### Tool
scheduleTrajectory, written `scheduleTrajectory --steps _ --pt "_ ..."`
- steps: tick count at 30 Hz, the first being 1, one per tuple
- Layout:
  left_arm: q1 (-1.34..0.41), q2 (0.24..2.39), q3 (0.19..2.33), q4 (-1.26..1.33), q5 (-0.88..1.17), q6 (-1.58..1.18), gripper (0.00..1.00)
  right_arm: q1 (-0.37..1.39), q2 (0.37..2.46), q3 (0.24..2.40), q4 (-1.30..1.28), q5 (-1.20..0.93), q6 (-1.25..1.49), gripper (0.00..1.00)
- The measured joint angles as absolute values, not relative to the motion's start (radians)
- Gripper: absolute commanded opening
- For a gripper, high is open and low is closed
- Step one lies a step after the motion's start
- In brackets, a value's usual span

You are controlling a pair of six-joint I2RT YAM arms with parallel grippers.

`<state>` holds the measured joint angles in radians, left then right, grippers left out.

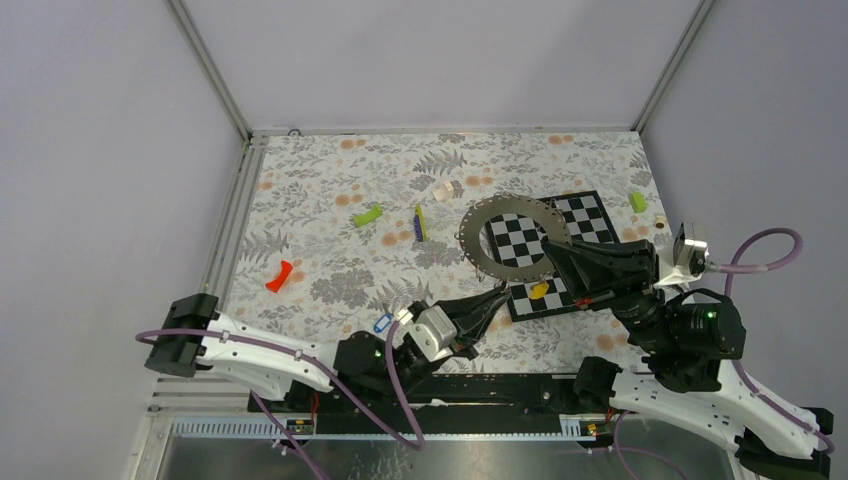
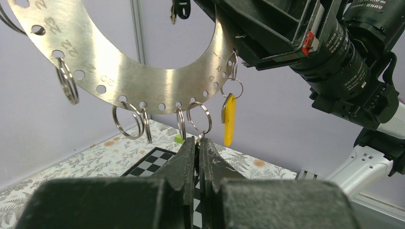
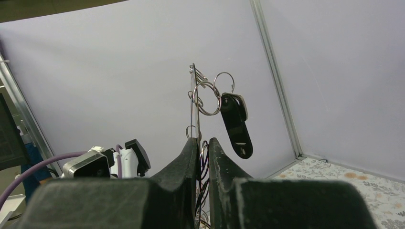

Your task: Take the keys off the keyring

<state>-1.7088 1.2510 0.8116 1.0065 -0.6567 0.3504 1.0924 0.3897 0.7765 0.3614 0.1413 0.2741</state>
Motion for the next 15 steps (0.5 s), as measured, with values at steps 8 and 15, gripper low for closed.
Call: scheduleTrajectory --steps 8,15 --pt "-1.709 1.221 0.809 0.943 -0.653 0.32 0.0 1.092 0.368 0.754 0.371 0.151 0.285 0.0" --pt "-1.709 1.159 0.82 0.771 -0.627 0.282 0.0 1.092 0.324 0.717 0.35 0.174 0.289 0.0"
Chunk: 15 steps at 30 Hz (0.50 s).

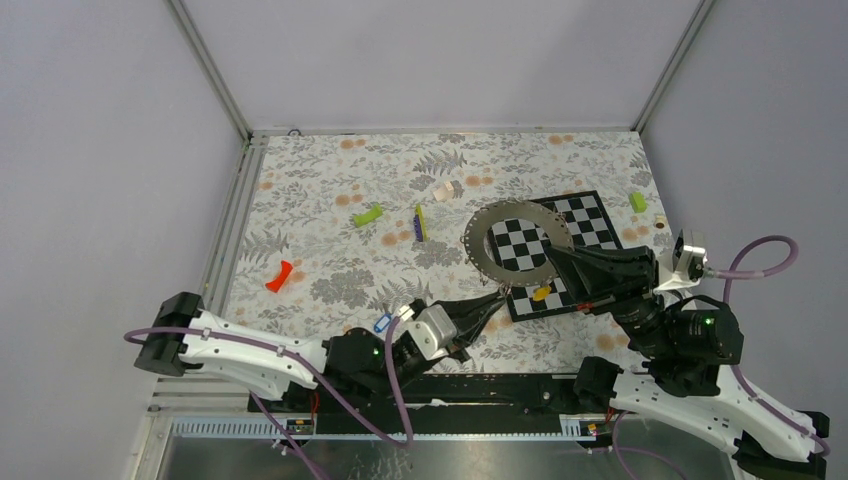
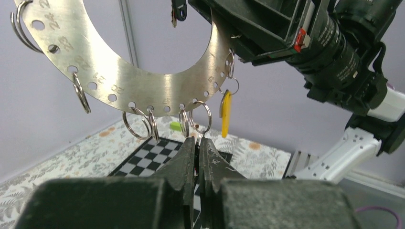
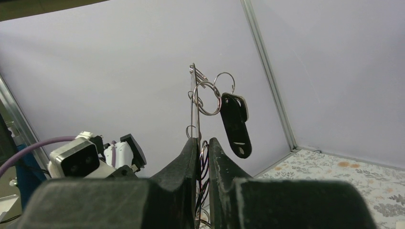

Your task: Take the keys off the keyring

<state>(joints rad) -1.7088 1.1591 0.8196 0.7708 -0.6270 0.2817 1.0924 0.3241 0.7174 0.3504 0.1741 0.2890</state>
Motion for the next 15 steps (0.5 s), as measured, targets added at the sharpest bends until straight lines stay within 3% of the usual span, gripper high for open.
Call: scheduleTrajectory --steps 15 --pt "-1.695 1.148 1.298 -0.299 -0.551 0.094 0.0 1.095 0.203 0.536 0.403 0.191 0.359 0.08"
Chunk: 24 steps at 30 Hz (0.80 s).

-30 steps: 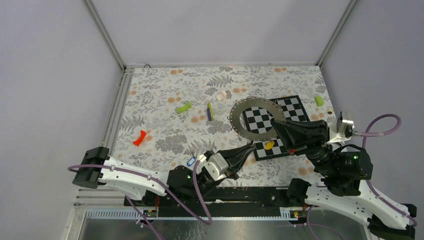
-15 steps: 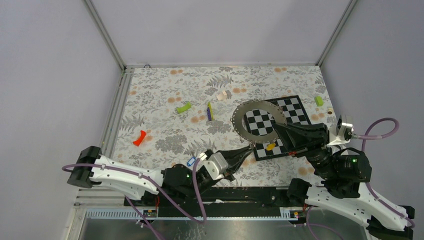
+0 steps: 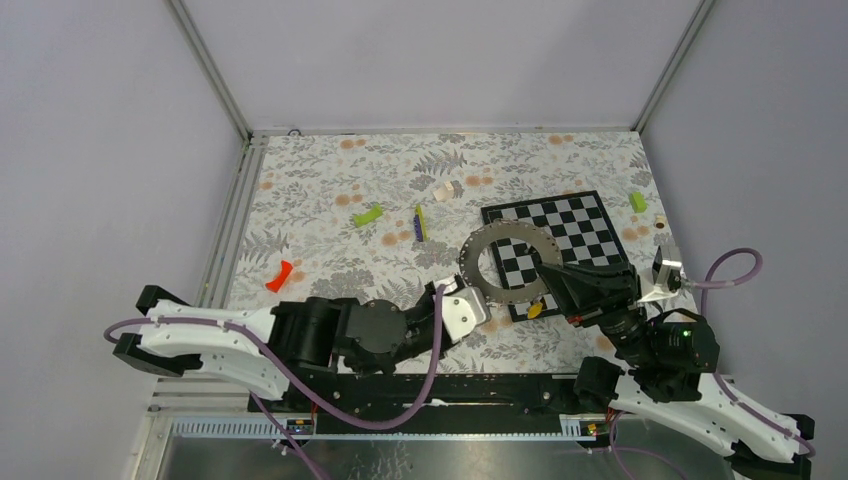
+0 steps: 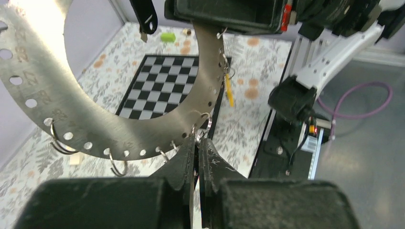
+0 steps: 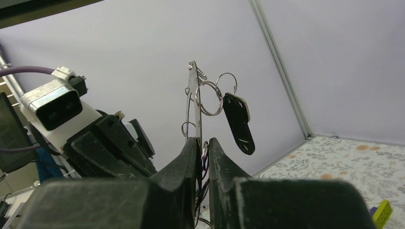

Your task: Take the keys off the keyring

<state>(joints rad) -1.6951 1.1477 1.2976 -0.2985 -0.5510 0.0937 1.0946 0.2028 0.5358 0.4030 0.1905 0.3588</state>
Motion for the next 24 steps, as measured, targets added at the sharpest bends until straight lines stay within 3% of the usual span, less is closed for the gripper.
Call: scheduleTrajectory --steps 15,24 --pt "-1.614 1.335 1.69 -0.903 -0.36 -0.131 0.0 1.105 0.106 0.47 0.326 0.165 0.411 0.18" --pt "-1.525 1.373 1.791 -1.064 -0.232 -0.205 0.0 1.105 0.029 0.452 0.187 0.203 0.381 0.37"
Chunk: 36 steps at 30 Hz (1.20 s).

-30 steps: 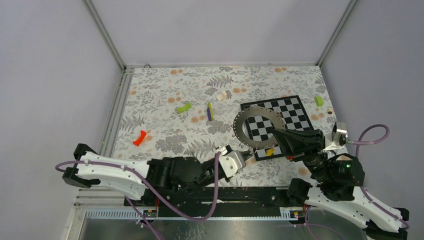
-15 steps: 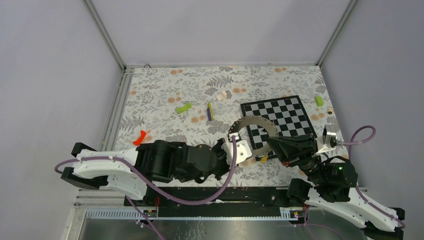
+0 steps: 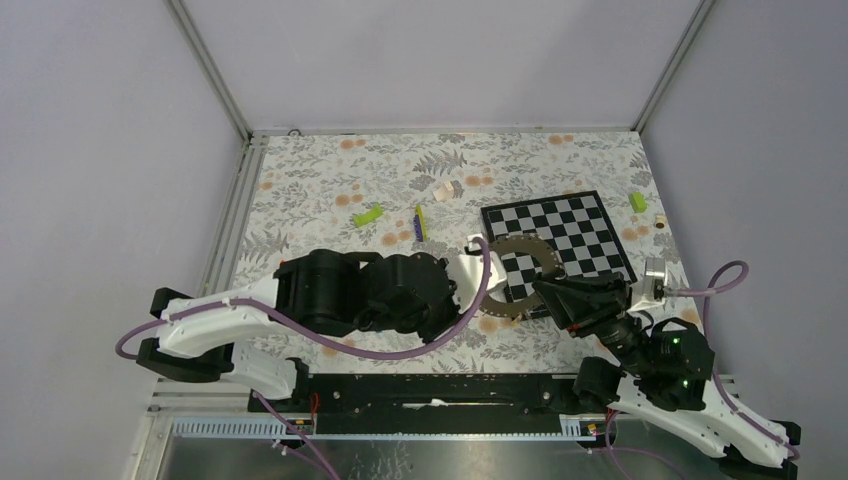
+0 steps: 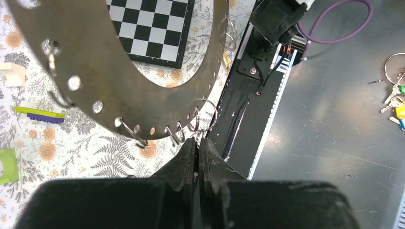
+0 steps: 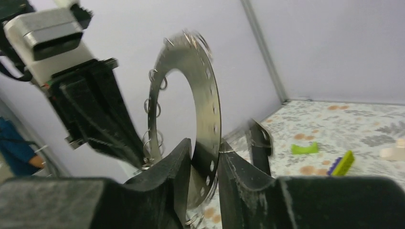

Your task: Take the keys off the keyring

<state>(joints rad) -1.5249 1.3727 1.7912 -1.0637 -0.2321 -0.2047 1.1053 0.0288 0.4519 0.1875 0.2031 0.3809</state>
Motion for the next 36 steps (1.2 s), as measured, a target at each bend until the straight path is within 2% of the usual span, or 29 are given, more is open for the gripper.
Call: scheduleTrajectory --steps 6,13,18,26,36 --pt "-1.485 1.372 1.805 -1.186 -0.164 -0.207 0.0 1.103 0.02 0.488 0.108 0.302 0.306 0.5" --pt "-1.446 1.389 1.807 -1.277 -0.103 -0.191 0.0 1.103 0.015 0.548 0.071 0.402 0.215 0.54" --pt "-1.435 1.409 1.824 -1.318 -0.062 -0.172 0.0 1.102 0.015 0.551 0.056 0.393 0.16 0.54" --pt "-1.427 1.437 1.869 -1.349 -0.04 -0.158 0.0 1.101 0.038 0.52 0.064 0.165 0.093 0.52" --pt "-1.425 1.47 1.889 -1.329 -0.035 -0.146 0.0 1.1 0.247 0.506 0.09 -0.193 0.063 0.49"
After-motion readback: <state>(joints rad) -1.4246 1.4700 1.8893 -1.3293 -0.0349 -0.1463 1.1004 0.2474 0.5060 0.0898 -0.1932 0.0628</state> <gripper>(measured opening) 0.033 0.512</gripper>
